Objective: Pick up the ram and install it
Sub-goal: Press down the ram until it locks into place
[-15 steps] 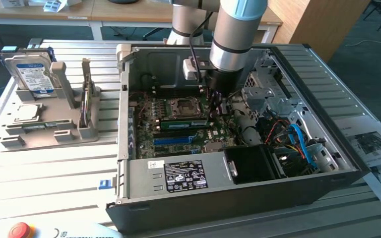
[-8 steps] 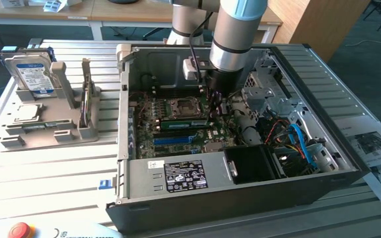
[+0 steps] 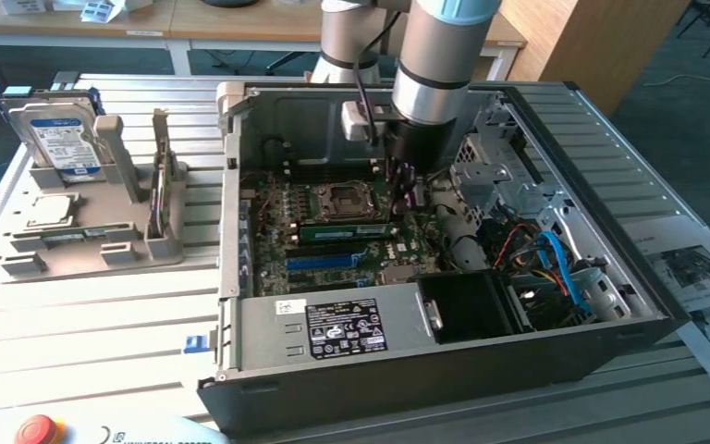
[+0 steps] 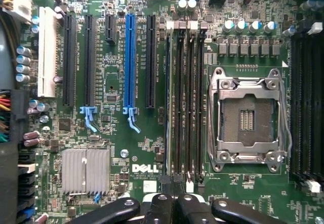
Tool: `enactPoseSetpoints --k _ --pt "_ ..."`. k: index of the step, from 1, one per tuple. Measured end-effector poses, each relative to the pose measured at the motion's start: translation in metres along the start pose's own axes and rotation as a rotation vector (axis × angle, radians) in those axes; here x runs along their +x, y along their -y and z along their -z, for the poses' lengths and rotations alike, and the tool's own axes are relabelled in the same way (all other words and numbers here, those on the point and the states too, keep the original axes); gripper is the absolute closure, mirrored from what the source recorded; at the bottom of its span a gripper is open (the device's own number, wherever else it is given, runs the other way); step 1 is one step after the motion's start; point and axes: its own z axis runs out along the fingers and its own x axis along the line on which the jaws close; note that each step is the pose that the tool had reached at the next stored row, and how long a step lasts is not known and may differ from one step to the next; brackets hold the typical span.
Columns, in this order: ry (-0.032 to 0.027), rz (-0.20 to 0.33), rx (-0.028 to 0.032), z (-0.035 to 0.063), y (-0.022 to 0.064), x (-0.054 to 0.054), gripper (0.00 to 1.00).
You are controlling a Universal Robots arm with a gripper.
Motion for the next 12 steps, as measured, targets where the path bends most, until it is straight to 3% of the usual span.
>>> enactPoseSetpoints --k 5,12 --pt "-0.0001 0.000 0.0000 0.0057 -0.0001 0.0002 0.90" --pt "-0.0003 0.000 0.0000 0.0058 -0.0001 0.0002 0.90"
